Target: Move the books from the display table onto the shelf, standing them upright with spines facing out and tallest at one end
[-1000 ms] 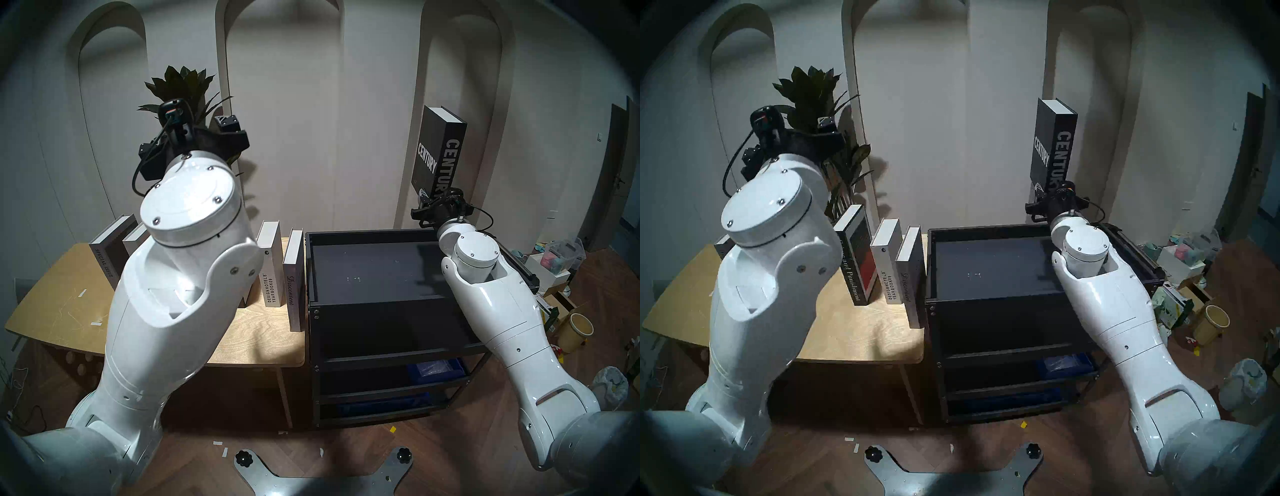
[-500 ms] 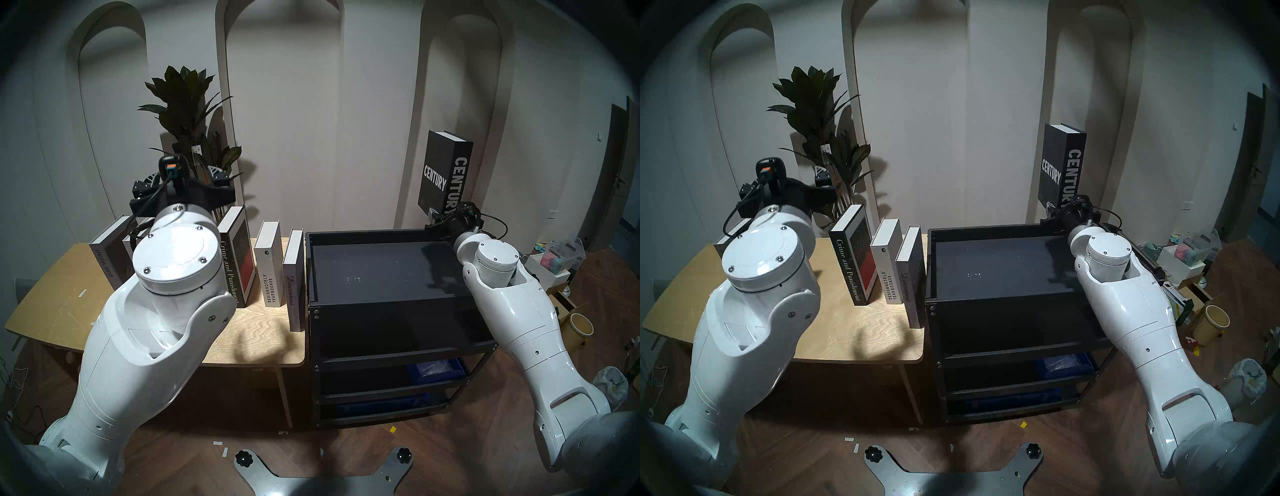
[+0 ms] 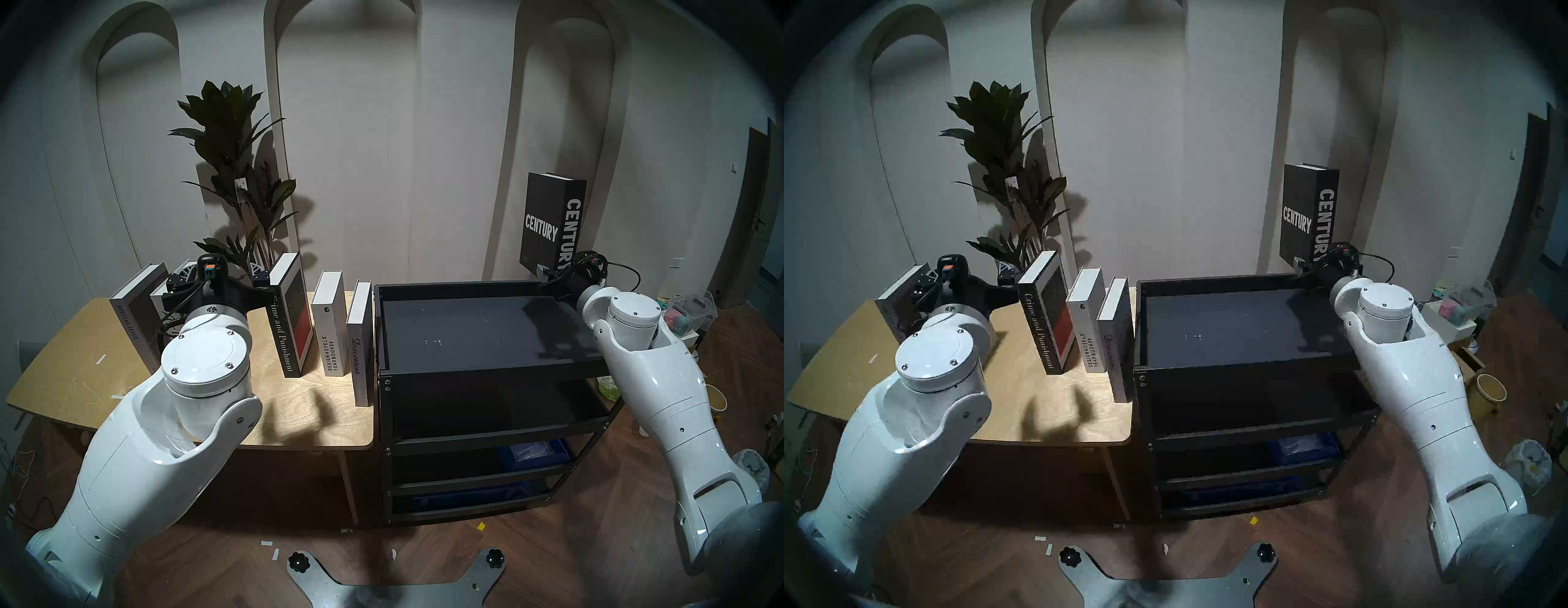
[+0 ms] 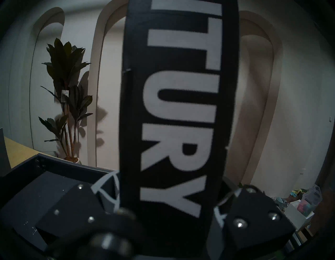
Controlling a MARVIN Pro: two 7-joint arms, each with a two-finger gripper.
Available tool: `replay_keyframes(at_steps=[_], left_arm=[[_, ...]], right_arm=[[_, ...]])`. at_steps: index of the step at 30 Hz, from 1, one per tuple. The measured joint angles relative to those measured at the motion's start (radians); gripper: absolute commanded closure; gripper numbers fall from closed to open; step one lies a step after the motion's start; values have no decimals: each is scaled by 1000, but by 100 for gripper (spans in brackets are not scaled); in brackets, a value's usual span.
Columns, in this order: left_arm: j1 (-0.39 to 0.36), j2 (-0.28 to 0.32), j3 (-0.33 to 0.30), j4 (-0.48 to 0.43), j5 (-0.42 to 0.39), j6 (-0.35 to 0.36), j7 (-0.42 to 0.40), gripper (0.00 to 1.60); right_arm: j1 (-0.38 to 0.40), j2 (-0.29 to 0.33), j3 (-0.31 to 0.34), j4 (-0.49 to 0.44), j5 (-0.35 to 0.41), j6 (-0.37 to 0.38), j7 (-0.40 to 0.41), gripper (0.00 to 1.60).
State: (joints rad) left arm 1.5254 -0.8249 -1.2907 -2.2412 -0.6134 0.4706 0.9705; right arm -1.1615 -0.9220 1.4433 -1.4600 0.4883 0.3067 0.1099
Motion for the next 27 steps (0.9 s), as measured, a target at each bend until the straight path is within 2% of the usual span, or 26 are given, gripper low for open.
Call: replay_keyframes(at_steps=[11,19,22,27], left_arm=[[111,61,-89,-1,1,-171,-97,0],[209,93,-172,4,1,-312,-195,0],[234,97,-192,6,1,-346,-222,0],[303,105,-246,15,4,-441,-299,0]], right_arm=[[-32,85,42,23,21,59,93,160],[-71,128,56,108,31,81,152,160],[-75,135,56,128,31,80,167,160],[-67,155,52,188,26,71,205,160]])
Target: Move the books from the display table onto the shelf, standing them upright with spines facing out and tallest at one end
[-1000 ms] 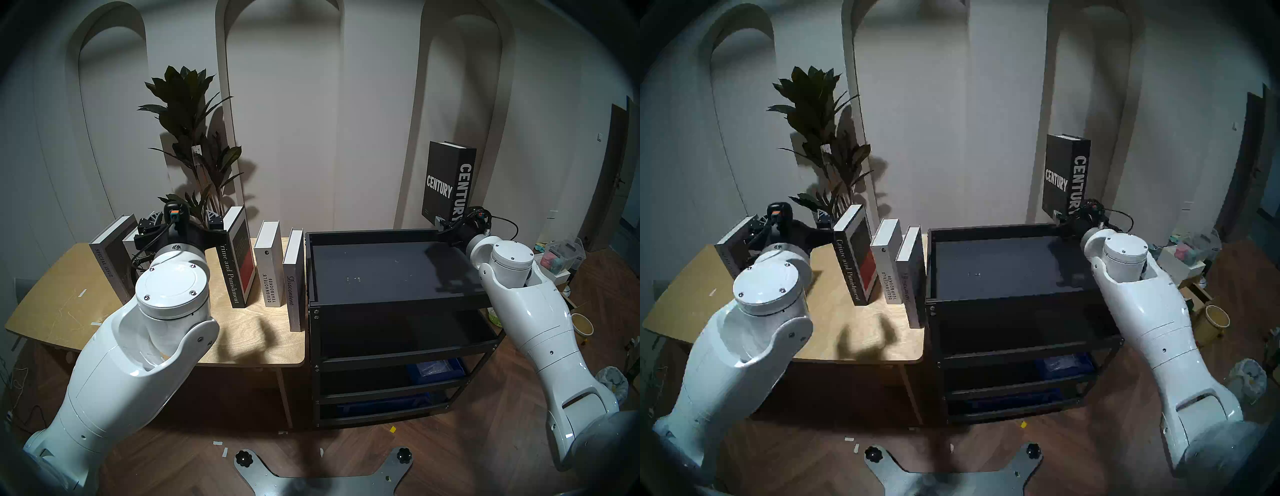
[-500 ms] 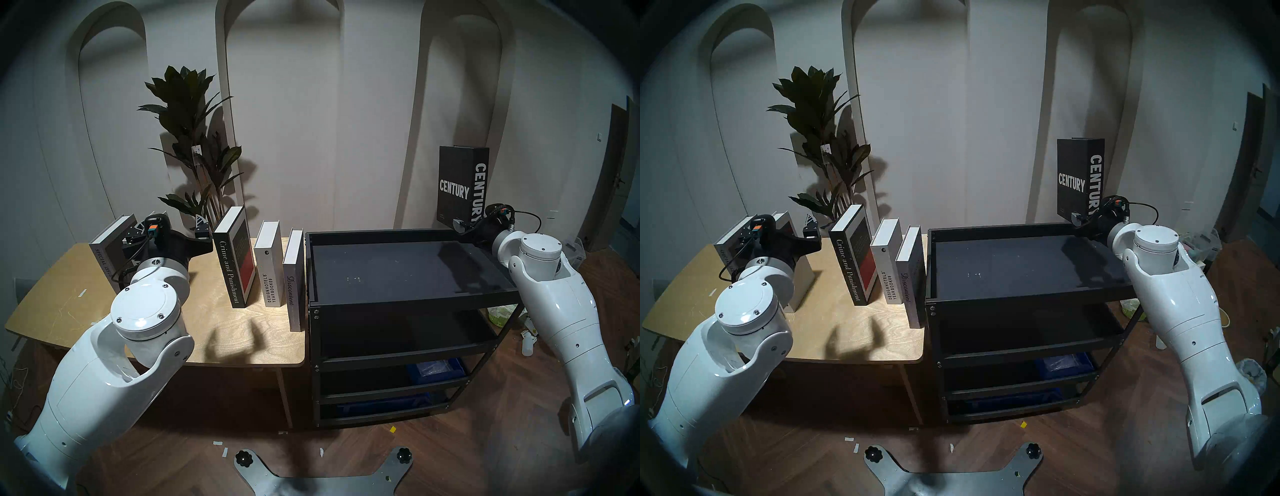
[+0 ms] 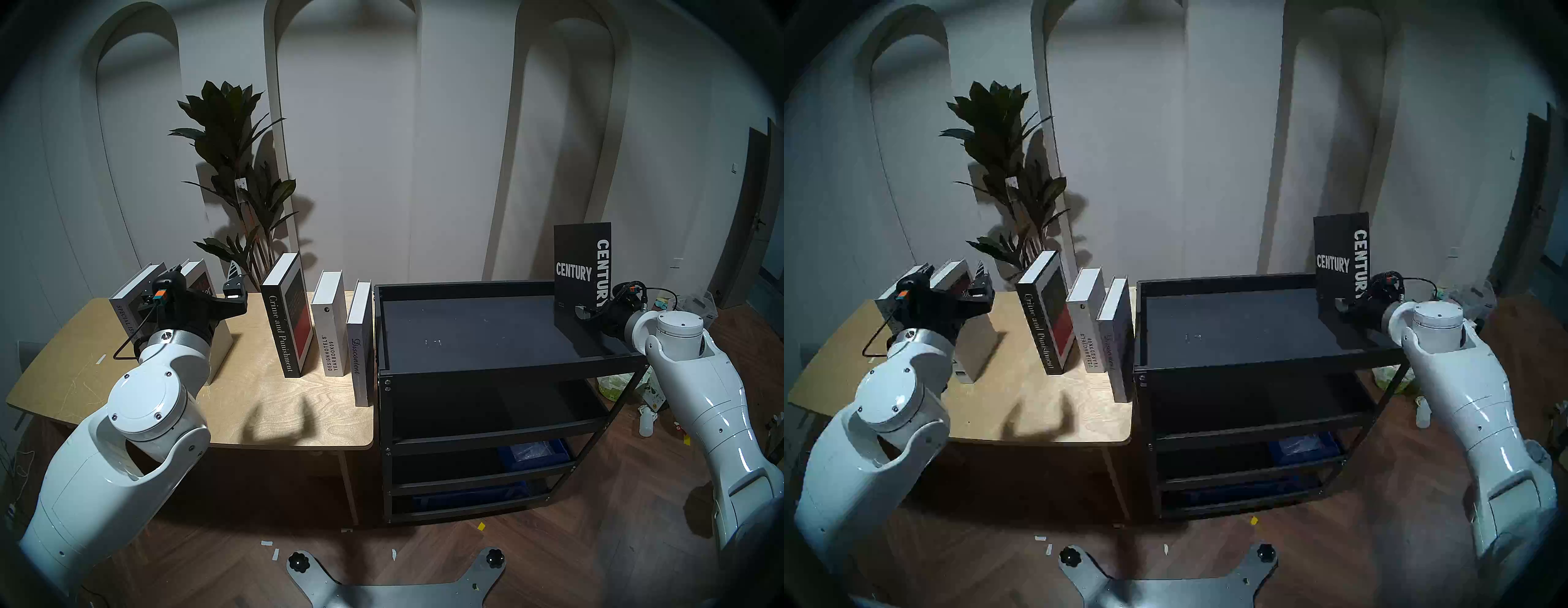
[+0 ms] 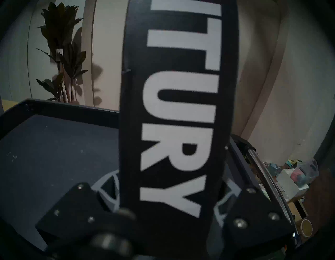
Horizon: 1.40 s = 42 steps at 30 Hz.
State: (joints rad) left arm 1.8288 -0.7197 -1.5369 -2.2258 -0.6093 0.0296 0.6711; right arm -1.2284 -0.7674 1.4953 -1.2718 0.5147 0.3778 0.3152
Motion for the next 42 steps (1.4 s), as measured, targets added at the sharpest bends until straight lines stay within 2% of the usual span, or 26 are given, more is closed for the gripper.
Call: replay_keyframes(at_steps=[4,8,18,25,30,42], left_arm=[[32,1,-23,6,1,-49,-38,0],[78,1,-49,19,3,-132,-96,0],[138,4,-77,47,5,-276,-189,0],[165,6,-89,58,6,-334,-230,0],[183,9,-96,62,9,-372,-260,0],[187,21,-88,66,23,-415,-316,0]], right_arm=[[16,8,-5,35,-13,-6,16,160],[59,16,-26,103,-43,-15,39,160],[145,13,-84,211,-105,-38,75,160],[199,-4,-102,285,-136,-55,93,160],[244,-21,-116,376,-158,-80,114,160],[356,-57,-154,586,-189,-194,183,160]])
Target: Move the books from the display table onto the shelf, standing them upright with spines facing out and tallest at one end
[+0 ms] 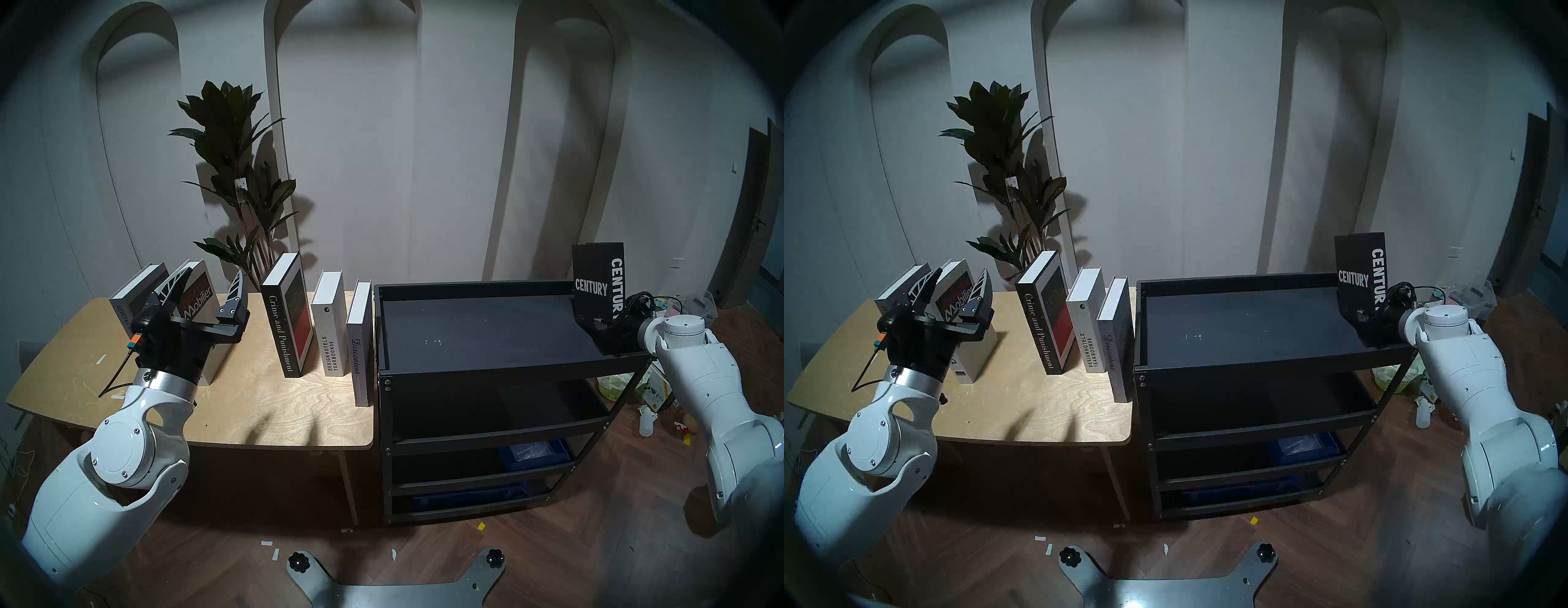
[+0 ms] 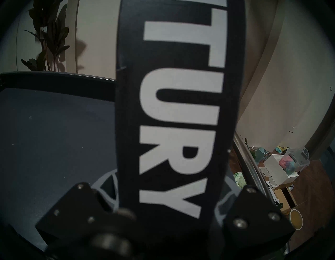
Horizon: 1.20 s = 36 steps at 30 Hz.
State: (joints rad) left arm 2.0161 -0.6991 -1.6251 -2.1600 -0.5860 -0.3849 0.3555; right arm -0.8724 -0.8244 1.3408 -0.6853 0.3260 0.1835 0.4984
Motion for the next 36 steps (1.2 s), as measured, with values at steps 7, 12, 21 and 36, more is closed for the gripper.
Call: replay_keyframes(at_steps=[7,12,21,36], left_arm=[[0,4,-3,-5,8,-9,-16,0],[2,7,-10,-12,13,-11,-22,0],[4,13,-17,-23,15,-11,-36,0],[-1,20,-10,-34,15,-7,-53,0]], right_arm=[[28,-7,-7,53,-5,-18,31,160],[21,-7,1,56,8,-20,43,160],[-30,3,26,-5,36,22,43,152],[-102,21,51,-99,55,65,-17,85]])
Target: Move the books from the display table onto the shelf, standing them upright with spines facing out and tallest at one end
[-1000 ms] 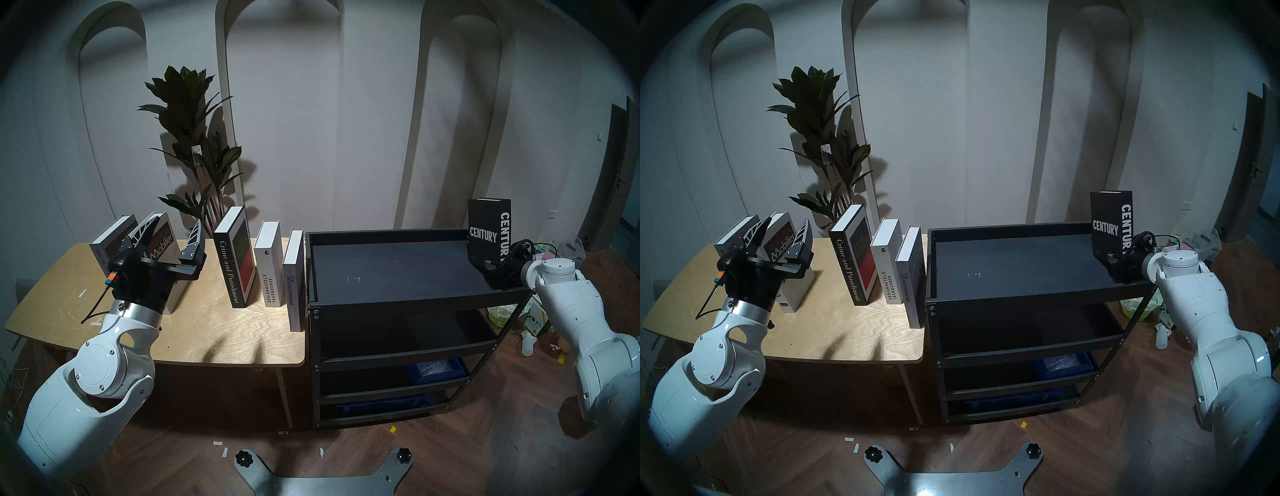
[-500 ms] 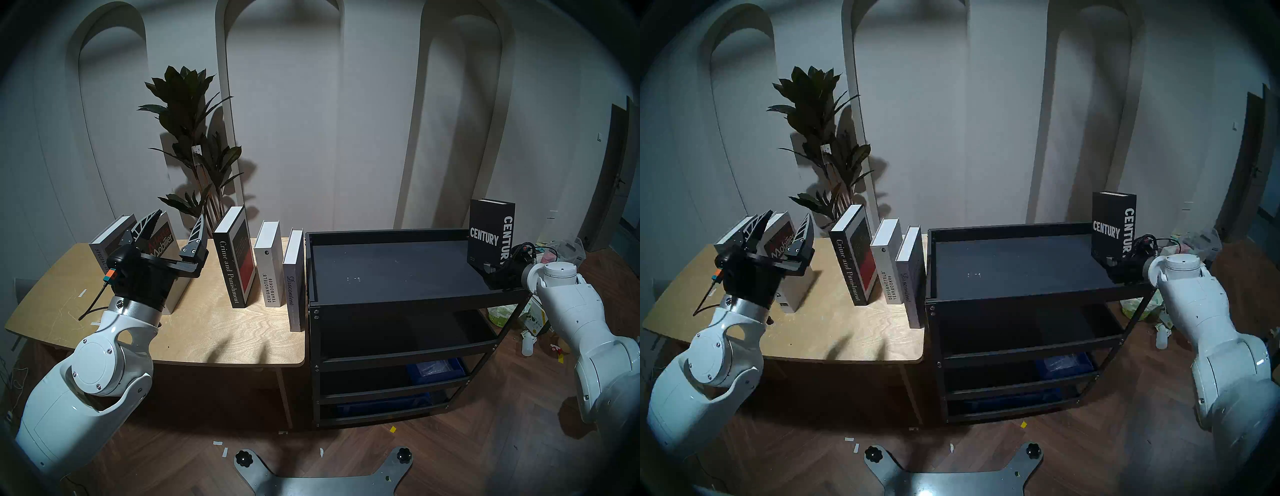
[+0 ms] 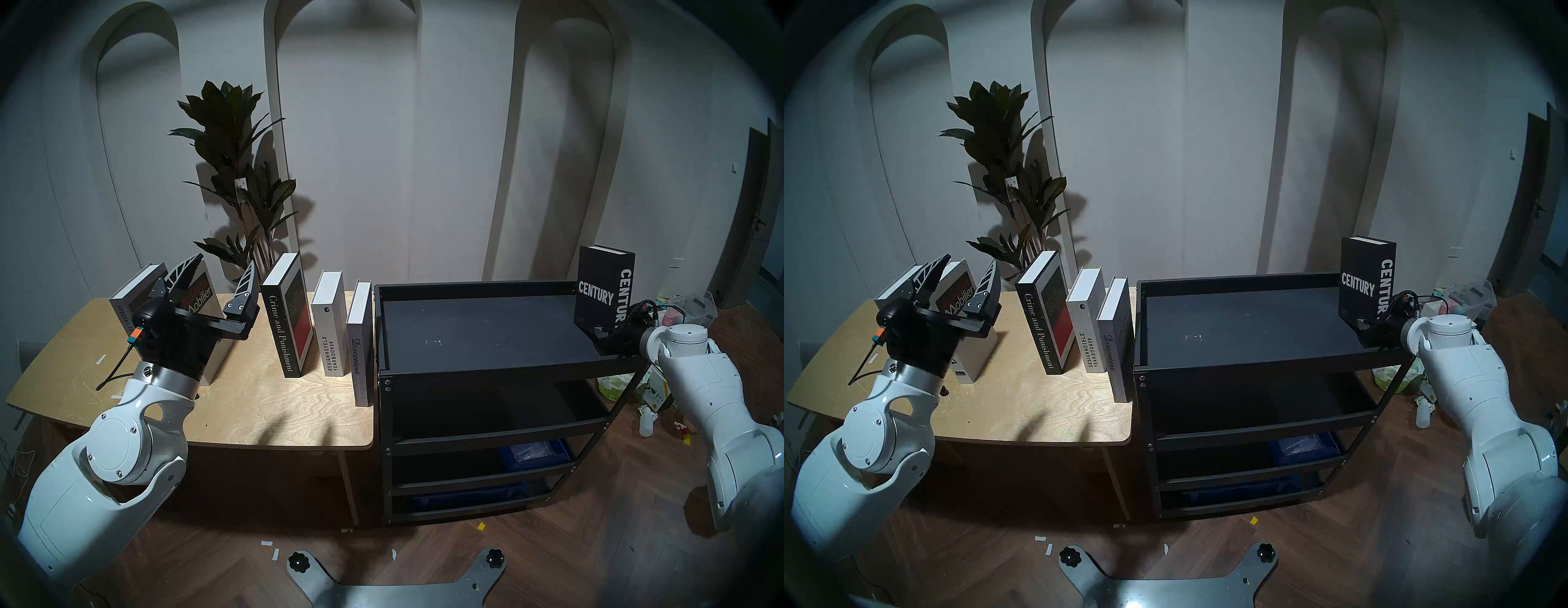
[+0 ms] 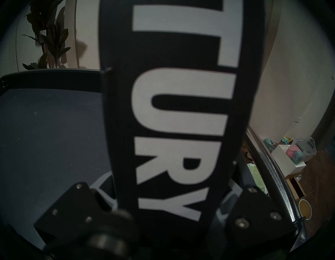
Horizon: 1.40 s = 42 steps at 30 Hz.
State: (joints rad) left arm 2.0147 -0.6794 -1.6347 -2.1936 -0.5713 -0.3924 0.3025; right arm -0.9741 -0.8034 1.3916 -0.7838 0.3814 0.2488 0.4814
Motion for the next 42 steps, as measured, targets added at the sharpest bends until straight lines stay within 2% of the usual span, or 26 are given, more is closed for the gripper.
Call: replay_keyframes(at_steps=[2,4,6,15,27,32,42], left_arm=[[-3,1,4,0,0,1,-2,0],[-7,2,9,1,0,2,-4,0],[-11,2,13,1,0,4,-5,0],[-46,5,50,7,0,32,-11,0],[-107,3,104,24,1,69,-18,0],[-125,-2,113,29,1,72,-20,0],[-145,-10,112,33,1,70,-25,0]], right_arm=[[-5,2,2,-7,1,3,-7,82],[-8,3,3,-12,1,5,-13,26],[-9,4,3,-14,0,6,-17,0],[-2,4,4,0,-11,2,-32,0],[25,-9,-8,43,-41,-40,-50,0],[25,-8,-6,24,-50,-50,-59,0],[33,18,35,-96,-39,-79,-62,0]])
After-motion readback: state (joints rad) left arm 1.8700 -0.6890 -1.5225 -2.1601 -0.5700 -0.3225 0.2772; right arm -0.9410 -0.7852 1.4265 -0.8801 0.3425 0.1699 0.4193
